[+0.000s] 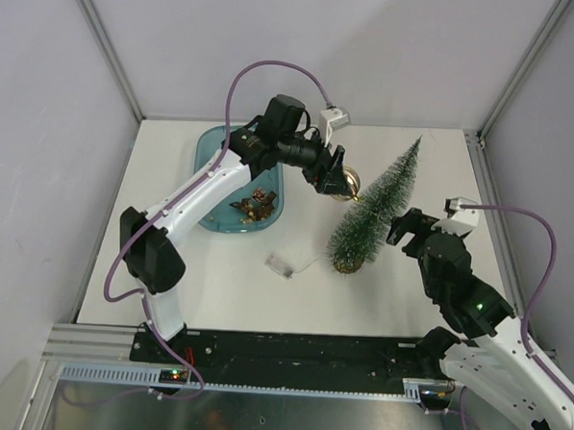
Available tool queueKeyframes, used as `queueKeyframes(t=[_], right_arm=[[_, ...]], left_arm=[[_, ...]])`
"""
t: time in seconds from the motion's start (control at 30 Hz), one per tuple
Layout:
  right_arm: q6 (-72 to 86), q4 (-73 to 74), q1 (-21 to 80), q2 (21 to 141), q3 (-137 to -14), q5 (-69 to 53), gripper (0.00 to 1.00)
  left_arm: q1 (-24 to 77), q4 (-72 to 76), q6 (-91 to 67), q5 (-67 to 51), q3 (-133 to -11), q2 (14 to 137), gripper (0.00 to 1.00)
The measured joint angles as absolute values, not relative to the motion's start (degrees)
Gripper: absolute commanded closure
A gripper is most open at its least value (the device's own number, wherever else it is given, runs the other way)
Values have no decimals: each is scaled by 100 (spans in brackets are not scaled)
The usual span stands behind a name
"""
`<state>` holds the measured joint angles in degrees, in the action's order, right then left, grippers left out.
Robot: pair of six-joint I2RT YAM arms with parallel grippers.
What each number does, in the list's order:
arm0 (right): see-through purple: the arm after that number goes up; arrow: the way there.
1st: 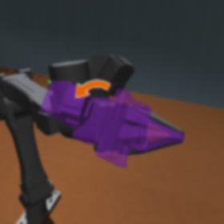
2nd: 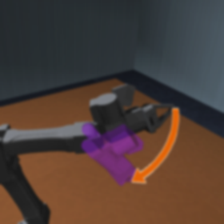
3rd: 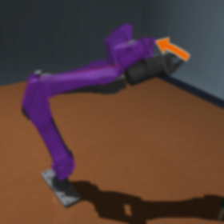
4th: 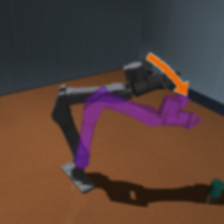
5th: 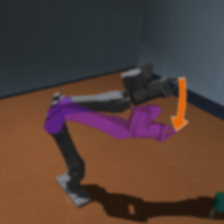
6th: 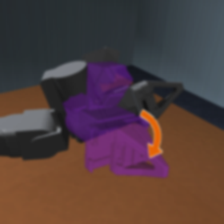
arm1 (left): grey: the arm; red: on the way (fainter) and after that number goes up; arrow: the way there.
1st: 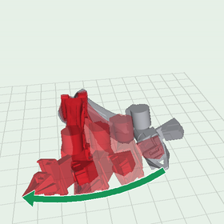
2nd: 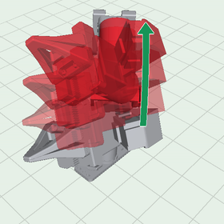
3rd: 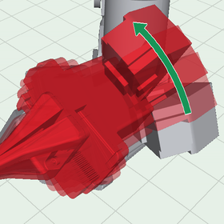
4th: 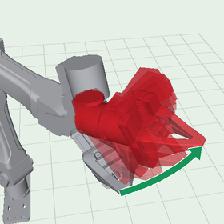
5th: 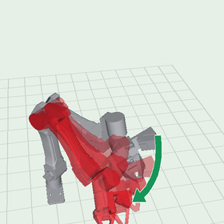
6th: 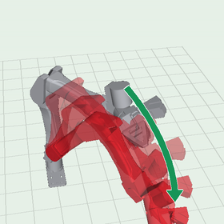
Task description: Decorate the small christmas tree
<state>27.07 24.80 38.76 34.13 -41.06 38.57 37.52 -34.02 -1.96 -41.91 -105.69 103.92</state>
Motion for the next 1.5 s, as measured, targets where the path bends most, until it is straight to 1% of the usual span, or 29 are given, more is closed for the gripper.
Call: queueKeyframes(t=[0.3,0.47,0.7,1.03,1.5], right_arm=[[2674,2189,3876,3535,-4051,3780,14],[2591,2043,3876,3610,-4038,3758,14],[2519,1896,3876,3603,-4021,3701,16],[2519,1841,3876,3540,-4018,3636,21],[2521,1761,3876,3542,-4018,3546,24]], left_arm=[[3664,-3424,-217,-4117,-10807,10390,55],[3640,-3391,-395,-4331,-11000,10381,55],[3653,-3400,-611,-4628,-11002,10381,55],[3667,-3402,-672,-4698,-11002,10359,55],[3747,-3406,-749,-4772,-10945,10331,55]])
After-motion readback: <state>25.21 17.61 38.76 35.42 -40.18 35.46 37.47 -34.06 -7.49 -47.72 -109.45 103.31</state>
